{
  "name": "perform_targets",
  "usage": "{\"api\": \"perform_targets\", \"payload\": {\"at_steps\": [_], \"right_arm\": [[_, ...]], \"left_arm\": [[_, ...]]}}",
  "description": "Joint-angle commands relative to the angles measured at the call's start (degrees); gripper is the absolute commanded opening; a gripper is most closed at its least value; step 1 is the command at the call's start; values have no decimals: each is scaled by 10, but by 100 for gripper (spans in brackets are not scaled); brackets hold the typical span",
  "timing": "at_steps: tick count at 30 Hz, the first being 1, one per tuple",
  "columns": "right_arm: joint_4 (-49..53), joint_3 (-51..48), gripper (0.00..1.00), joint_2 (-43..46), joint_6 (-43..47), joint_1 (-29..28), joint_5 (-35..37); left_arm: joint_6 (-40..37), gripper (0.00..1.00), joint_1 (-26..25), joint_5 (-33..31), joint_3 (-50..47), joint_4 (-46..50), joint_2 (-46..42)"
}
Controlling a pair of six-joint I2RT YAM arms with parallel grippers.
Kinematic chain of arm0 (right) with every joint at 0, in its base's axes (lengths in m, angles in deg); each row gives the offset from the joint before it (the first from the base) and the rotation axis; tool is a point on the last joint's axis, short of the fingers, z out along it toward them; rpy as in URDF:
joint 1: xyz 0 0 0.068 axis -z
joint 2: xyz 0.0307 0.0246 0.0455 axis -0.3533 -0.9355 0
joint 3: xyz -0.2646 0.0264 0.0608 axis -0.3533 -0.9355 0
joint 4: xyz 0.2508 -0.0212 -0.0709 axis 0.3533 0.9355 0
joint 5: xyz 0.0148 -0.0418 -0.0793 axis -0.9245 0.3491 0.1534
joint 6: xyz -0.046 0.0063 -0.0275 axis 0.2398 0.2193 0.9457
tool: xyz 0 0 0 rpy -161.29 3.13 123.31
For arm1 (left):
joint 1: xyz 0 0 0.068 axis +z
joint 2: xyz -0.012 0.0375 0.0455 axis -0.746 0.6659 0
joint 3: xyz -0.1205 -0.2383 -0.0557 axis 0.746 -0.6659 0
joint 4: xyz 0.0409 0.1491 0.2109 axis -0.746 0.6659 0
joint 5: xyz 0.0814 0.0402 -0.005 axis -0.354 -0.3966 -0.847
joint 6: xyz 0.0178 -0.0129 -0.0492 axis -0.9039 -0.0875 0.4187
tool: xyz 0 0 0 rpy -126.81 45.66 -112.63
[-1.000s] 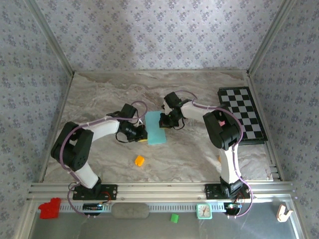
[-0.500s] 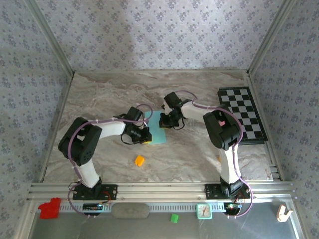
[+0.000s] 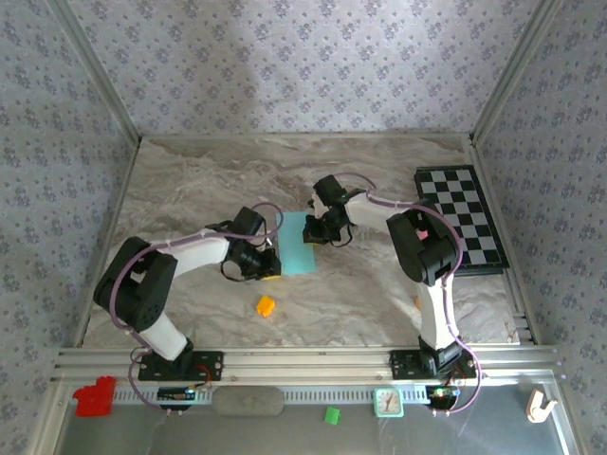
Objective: Fold a paper plane with a square sheet of paper (pick it up from the middle)
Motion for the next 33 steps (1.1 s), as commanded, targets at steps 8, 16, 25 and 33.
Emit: {"api": "perform_targets", "payload": {"at_steps": [8, 16, 25, 33], "right_arm": [[77, 59, 26, 36, -19, 7, 17], [-21, -51, 36, 131, -92, 29, 22], [-84, -173, 57, 192, -150, 37, 20], [-115, -207, 57, 199, -186, 22, 5]], "left_arm": [[129, 29, 31, -4, 79, -119, 25], [160, 26, 34, -2, 109, -133, 85], [175, 24, 38, 1, 110, -161, 122], [180, 24, 37, 8, 105, -169, 144]]}}
